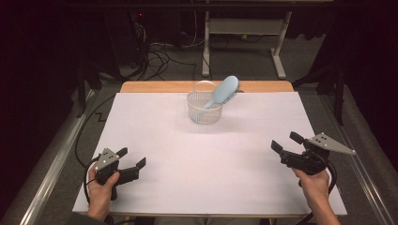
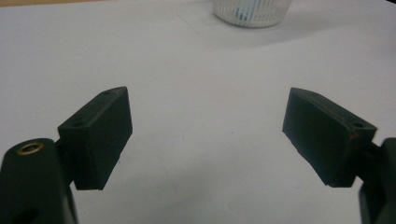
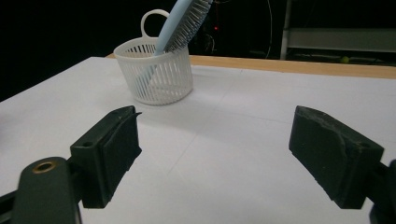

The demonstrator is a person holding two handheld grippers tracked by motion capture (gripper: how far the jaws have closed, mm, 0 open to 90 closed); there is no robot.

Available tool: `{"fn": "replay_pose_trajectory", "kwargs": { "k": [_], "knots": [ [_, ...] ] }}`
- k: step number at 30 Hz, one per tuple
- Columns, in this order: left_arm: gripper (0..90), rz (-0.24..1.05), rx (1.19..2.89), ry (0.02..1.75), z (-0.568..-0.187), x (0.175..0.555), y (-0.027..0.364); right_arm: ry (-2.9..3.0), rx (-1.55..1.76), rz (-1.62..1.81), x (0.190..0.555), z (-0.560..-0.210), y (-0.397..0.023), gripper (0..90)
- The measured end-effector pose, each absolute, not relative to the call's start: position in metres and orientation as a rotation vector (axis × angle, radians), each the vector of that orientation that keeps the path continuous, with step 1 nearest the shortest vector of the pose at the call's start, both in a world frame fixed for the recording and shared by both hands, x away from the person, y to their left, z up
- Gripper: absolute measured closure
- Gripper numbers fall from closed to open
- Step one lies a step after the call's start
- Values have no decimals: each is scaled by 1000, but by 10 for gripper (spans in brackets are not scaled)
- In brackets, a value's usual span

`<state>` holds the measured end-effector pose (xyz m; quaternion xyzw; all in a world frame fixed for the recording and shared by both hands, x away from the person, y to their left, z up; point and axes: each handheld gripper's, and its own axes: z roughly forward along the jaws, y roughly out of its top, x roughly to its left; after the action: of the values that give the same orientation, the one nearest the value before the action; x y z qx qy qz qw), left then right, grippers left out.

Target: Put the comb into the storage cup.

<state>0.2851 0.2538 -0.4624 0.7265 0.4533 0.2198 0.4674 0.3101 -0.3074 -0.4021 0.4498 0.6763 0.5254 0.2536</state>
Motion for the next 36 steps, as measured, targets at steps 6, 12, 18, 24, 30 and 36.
{"fn": "replay_pose_trajectory", "kwargs": {
  "k": [6, 12, 18, 24, 30, 36],
  "knots": [
    [169, 541, 1780, 1111, -462, 284, 254, 1828, 1229, 1422, 305, -405, -312, 168],
    [169, 543, 1779, 1113, -462, 284, 255, 1821, 1238, 1423, 301, -410, -315, 168],
    [169, 545, 1779, 1112, -462, 283, 254, 1811, 1246, 1424, 297, -413, -320, 168],
    [169, 543, 1777, 1110, -462, 282, 255, 1803, 1263, 1413, 293, -417, -324, 168],
    [169, 539, 1772, 1112, -462, 282, 256, 1798, 1277, 1401, 291, -422, -328, 168],
    [169, 536, 1765, 1117, -462, 281, 257, 1792, 1289, 1391, 287, -427, -332, 168]
  ]
}}
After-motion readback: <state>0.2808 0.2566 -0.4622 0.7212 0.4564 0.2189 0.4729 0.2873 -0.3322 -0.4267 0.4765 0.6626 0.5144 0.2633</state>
